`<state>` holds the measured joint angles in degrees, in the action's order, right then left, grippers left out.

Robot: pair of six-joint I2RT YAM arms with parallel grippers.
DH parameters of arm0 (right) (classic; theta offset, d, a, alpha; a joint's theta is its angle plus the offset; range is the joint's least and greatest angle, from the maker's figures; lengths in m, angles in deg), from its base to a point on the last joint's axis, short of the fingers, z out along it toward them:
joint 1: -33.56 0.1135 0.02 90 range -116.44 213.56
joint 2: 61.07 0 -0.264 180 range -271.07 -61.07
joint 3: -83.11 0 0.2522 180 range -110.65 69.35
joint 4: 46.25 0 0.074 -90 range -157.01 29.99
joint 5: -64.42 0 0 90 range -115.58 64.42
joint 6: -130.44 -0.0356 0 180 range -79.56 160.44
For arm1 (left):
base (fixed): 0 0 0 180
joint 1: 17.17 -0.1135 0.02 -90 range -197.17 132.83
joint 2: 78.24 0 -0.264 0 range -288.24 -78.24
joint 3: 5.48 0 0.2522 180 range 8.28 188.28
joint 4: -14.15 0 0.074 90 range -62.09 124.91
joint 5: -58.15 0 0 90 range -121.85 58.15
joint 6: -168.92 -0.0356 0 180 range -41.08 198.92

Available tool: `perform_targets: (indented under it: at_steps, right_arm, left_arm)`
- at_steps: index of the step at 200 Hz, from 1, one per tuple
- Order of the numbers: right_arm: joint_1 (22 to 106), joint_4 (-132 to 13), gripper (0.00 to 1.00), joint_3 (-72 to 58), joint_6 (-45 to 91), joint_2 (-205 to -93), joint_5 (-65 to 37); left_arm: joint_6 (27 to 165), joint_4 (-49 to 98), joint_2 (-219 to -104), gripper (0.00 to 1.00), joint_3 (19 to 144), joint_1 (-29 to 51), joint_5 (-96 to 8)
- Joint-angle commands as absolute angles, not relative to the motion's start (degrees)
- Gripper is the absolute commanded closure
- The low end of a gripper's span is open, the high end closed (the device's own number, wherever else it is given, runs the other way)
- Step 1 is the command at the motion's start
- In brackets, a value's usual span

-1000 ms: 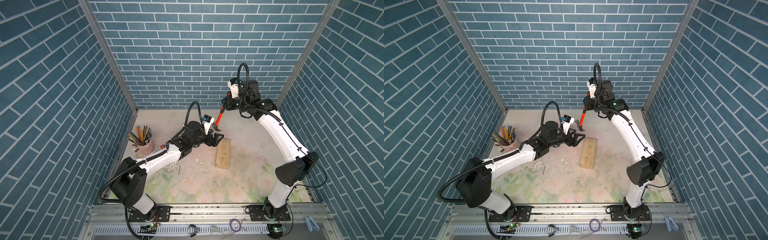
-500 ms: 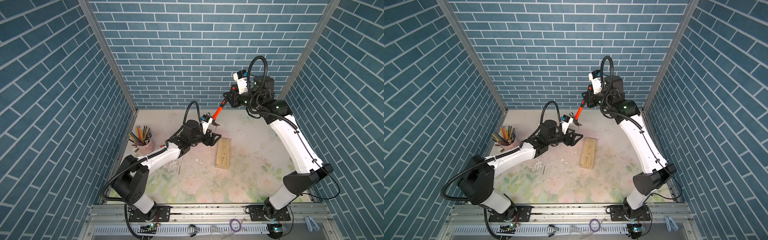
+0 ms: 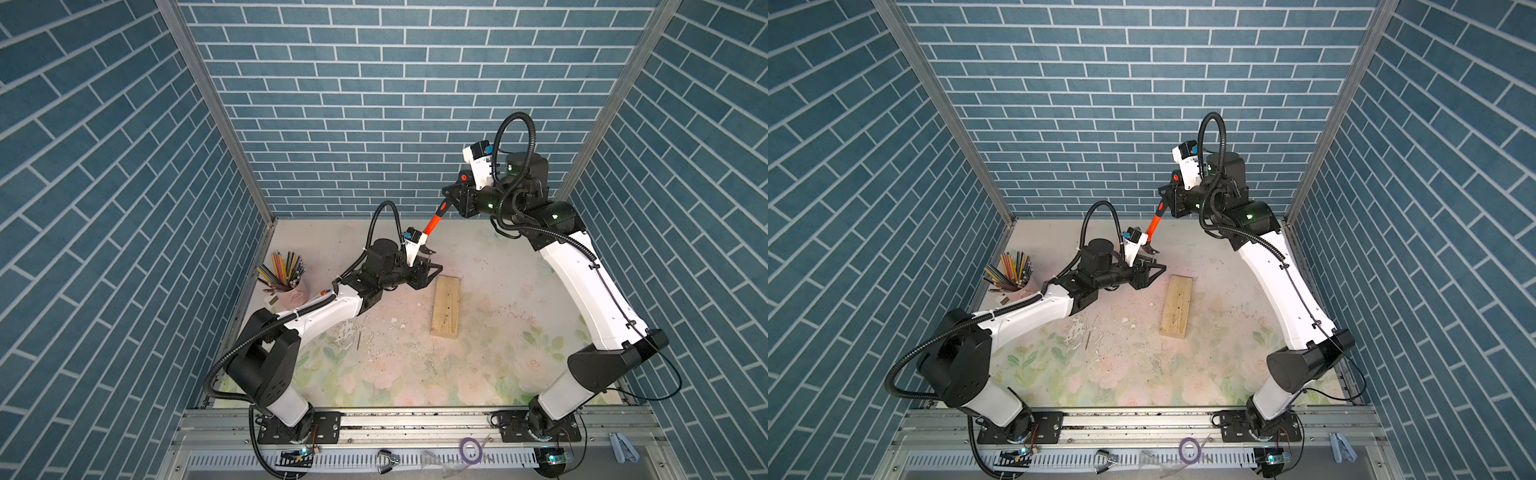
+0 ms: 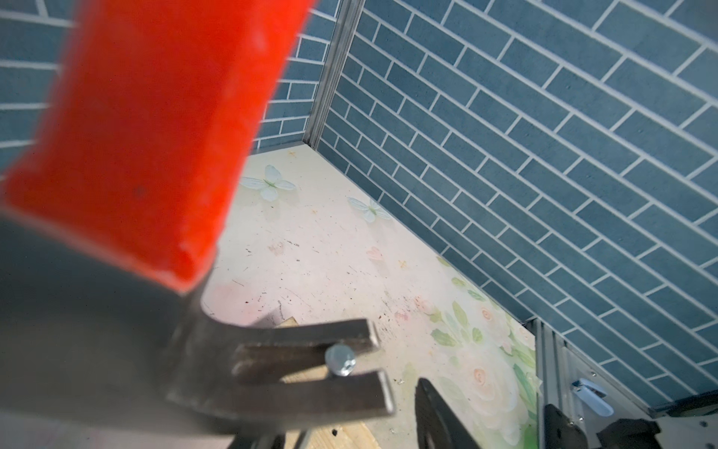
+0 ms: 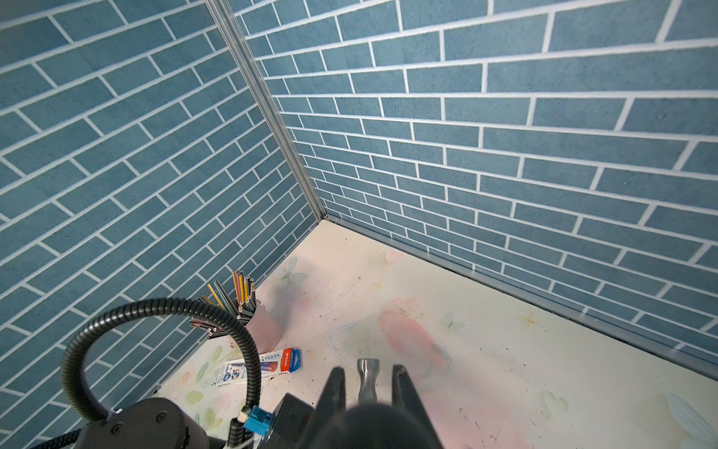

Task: Use a claw hammer to pull out a nail
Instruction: Pick up the nail with the hammer.

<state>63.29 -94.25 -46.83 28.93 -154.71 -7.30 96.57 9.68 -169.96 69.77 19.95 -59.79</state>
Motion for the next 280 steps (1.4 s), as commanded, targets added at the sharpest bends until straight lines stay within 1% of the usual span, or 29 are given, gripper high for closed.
perform_targets:
  at_steps: [1, 13, 26, 50, 68, 123, 165, 205, 251, 280]
  right_arm:
    - [63.70, -87.60, 1.00, -47.10, 29.81, -151.64, -5.89]
    - [63.70, -87.53, 1.00, -47.10, 29.89, -151.74, -5.88]
    - [63.70, -87.52, 1.00, -47.12, 29.91, -151.75, -6.02]
    - [63.66, -87.34, 1.00, -46.97, 29.98, -151.86, -6.22]
    - [63.70, -87.23, 1.00, -47.07, 29.98, -151.95, -6.33]
    - [63.70, -87.00, 1.00, -46.93, 29.98, -152.20, -6.56]
    - [63.68, -85.44, 1.00, -45.57, 29.63, -152.03, -7.56]
    - [63.70, -84.79, 1.00, -44.99, 29.36, -152.39, -8.16]
    - [63.70, -84.02, 1.00, -43.98, 29.54, -152.22, -9.04]
    - [63.66, -82.87, 1.00, -42.53, 29.63, -151.52, -10.32]
  left_arm:
    - [97.25, 7.61, -169.72, 0.62, 70.63, 19.84, -59.68]
    - [97.26, 7.98, -169.59, 0.72, 70.59, 19.83, -59.09]
    - [97.21, 8.77, -169.47, 0.80, 70.84, 19.84, -58.13]
    - [97.23, 9.41, -169.21, 0.90, 70.74, 19.92, -57.00]
    - [97.23, 9.82, -168.91, 0.94, 70.65, 19.92, -56.49]
    - [97.24, 9.89, -168.43, 0.97, 70.91, 19.92, -57.23]
    - [99.54, 6.47, -167.51, 0.97, 74.78, 21.47, -62.49]
    - [98.30, 8.23, -167.41, 0.97, 77.91, 24.54, -63.09]
    - [98.28, 9.42, -166.73, 0.97, 77.79, 24.85, -63.03]
    - [96.99, 13.65, -166.24, 0.97, 78.57, 24.85, -61.65]
